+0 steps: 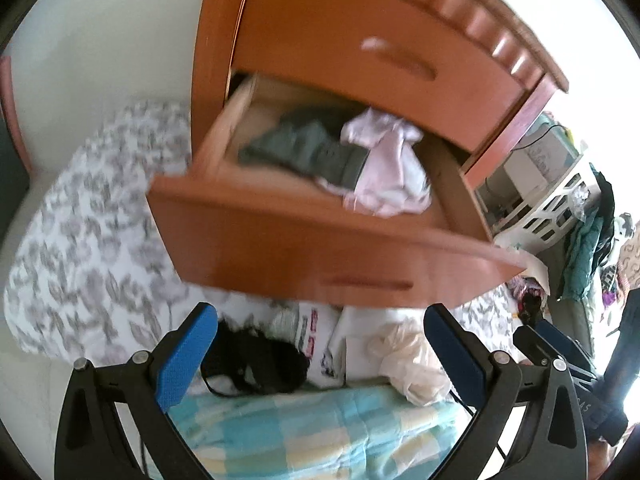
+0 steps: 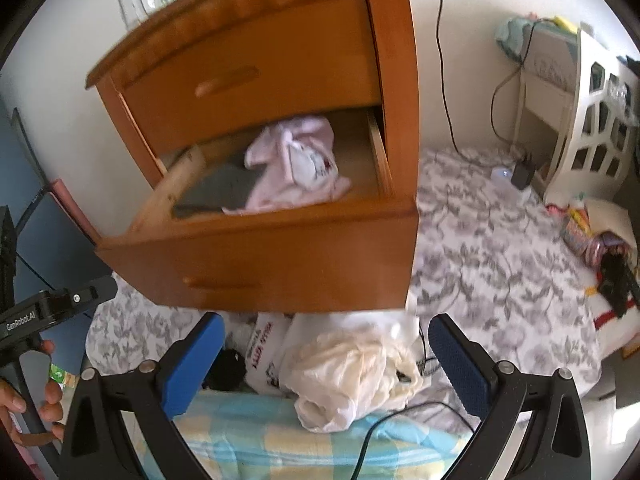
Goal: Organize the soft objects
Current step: 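Withdraw both open tools and raise them back to the drawer, then move both open tools into the drawer toward the grey and white socks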
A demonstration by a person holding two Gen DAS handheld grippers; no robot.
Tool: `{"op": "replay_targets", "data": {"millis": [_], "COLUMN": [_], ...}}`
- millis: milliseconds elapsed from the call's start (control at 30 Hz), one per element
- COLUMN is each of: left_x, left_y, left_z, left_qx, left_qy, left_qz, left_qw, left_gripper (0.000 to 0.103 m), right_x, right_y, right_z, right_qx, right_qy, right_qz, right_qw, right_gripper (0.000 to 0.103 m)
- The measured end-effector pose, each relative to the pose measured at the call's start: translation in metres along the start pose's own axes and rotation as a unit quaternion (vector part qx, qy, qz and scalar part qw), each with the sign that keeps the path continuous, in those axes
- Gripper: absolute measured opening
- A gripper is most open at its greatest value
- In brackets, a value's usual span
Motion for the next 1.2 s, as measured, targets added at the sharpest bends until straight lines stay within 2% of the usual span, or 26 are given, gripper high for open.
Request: {"op": "replay_targets", "data": {"millis": [100, 400, 833, 1200], "left_x": [-0.001, 0.005, 0.011, 0.012], "left_y": [0.012, 0.037, 0.076, 0.1], "left_z": [-0.011, -0.007, 0.02, 0.054], "left_qx": [-0.023, -0.033, -0.022, 0.004], "left_qy": [0.002, 0.008, 0.016, 0.006], "left_qz": [0.001, 0.008, 0.023, 0.04], "left_qw": [0.9997, 0.9994, 0.9994, 0.9992], "left_gripper": [0.103, 0.103, 0.103, 0.103], "right_x": [0.004, 0.015, 0.021, 0.027], "right_y": [0.007, 0.027, 0.056, 0.088], "right_z": [-0.004, 0.004, 0.036, 0.071], "right_qx": [-0.007, -0.012, 0.003, 0.015], "right_qy": [0.003, 0.01, 0.015, 0.012], "right_qz": [-0.007, -0.032, -0.055, -0.084], "right_qw": [1.0, 0.999, 0.998, 0.996], "right_gripper": [0.103, 0.103, 0.103, 0.103]}}
Point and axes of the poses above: each gripper's, at about its wrist camera, not at the fingertips, and z roughly the way its jaws point, x to its left, y to its top, the point moved 8 cm from there along z, roughly the way its jaws point
